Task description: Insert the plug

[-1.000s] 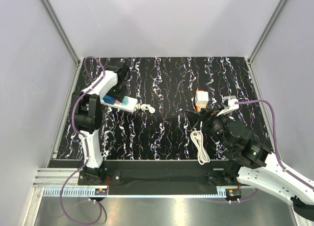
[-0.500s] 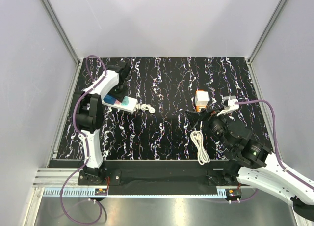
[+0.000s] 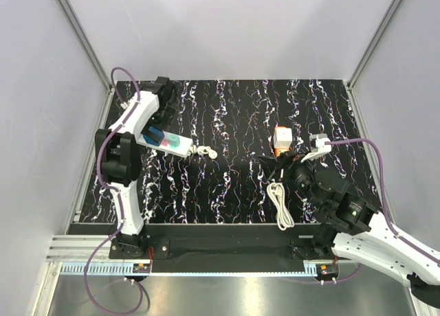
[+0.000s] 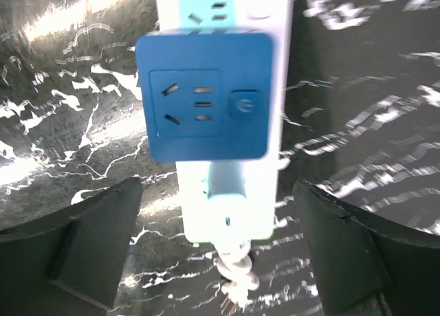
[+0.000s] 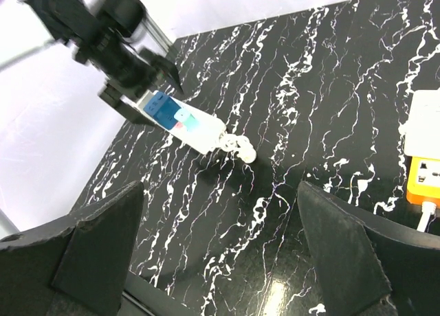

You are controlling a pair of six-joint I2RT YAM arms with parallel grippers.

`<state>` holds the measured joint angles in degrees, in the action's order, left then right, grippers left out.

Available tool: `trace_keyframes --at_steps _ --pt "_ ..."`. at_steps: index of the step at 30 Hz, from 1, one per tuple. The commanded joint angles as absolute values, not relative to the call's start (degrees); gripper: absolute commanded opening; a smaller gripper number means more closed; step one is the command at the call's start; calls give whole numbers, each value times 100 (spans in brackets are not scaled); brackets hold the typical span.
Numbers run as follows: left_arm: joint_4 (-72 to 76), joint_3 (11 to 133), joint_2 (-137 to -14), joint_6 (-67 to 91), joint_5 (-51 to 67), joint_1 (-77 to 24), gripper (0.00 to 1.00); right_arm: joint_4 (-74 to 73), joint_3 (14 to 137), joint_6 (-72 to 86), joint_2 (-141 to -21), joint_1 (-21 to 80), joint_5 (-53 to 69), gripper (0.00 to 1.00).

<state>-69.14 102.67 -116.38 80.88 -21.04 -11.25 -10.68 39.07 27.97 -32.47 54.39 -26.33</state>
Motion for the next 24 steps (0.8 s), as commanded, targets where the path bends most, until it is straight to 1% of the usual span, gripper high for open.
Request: trace_keyframes --at_steps 1,4,7,9,10,12,13,14,15,16,17,19,20,21,24 --pt "-7198 10740 -11066 7700 -2225 -1125 99 -1081 4139 2857 -3383 5467 -2681 100" --pt "-7163 10793 -10829 7226 -2118 -1204 99 -1300 4349 2891 -3585 5467 -2707 100" --pt "-6787 10740 -10444 6287 -2205 -1502 99 -1712 4517 3092 -3823 5467 -2803 100" --pt "-6471 10548 -10127 5330 -2294 -1853 99 -2011 4754 3260 -3981 5467 -2918 100" --pt "-5973 10251 -9725 4578 -2181 -2124 99 -2256 4929 3383 -4016 5467 -2857 100" --pt "-5513 9898 -9275 3914 -1997 -2346 99 -2477 5132 3524 -4122 5467 -2821 100" --pt "-4884 9662 -8716 3581 -1438 -2425 99 -2713 5385 3638 -4183 5467 -2778 100" --pt "-4504 9041 -8388 3046 -1076 -2548 99 -2864 5544 3700 -4323 5467 -2673 100" --pt "-4082 8670 -8028 2789 -594 -2592 99 -3031 5729 3778 -4420 5467 -2654 100" --pt "-3112 8275 -7285 2421 647 -2601 99 -3345 6078 3892 -4508 5467 -2611 100" --pt "-2615 7514 -6912 2347 1233 -2602 99 -3453 6230 3920 -4604 5467 -2462 100" --pt "-1423 6911 -5982 2338 2357 -2610 99 -3629 6459 3999 -4781 5458 -2321 100" --pt "-1180 6543 -5742 2286 2590 -2619 99 -3621 6634 4008 -4825 5458 -2190 100" --pt "-1065 6443 -5409 2259 2802 -2619 99 -3612 6705 4051 -4843 5458 -2162 100" --pt "-1204 6372 -5125 2031 2891 -2610 99 -3577 6969 4069 -4887 5449 -2109 100"
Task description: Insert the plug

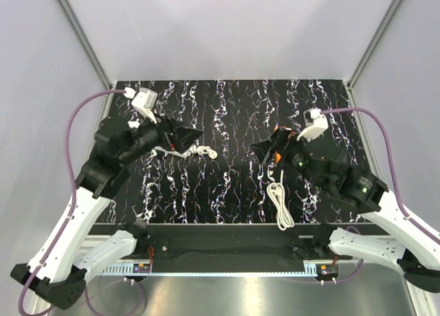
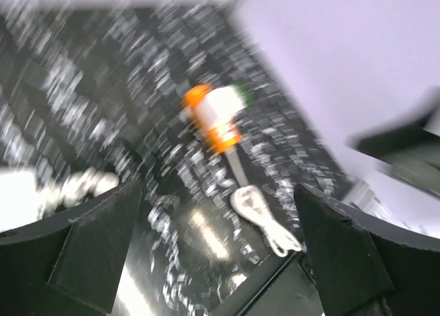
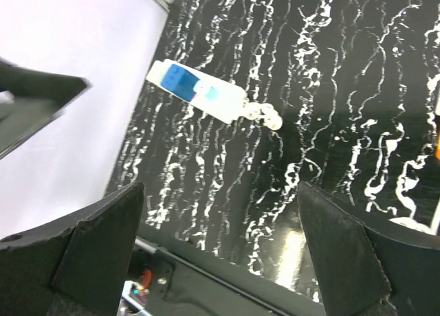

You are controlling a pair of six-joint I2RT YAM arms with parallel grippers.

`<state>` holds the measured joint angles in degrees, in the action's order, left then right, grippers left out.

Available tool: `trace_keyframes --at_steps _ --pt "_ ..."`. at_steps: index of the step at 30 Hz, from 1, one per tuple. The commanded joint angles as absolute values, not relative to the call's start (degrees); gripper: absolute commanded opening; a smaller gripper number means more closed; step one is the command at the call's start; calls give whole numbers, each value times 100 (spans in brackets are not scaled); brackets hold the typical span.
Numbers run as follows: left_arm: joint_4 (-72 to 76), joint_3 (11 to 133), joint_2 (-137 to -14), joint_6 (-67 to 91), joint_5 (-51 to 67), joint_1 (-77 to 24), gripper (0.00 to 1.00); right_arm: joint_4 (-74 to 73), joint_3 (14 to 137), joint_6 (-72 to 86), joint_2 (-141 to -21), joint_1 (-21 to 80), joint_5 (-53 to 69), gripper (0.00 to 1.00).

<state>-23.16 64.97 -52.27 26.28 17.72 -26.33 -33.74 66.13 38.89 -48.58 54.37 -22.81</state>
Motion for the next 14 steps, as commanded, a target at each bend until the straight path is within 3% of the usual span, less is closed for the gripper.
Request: trace_keyframes --at_steps 1,14 --pt "-1378 6381 -5020 1952 2944 -2619 99 -3586 7013 4043 -4887 5458 -2127 100" --pt "-1459 6346 -4781 1995 2979 -2610 99 -3454 6864 3788 -4289 5458 -2636 100"
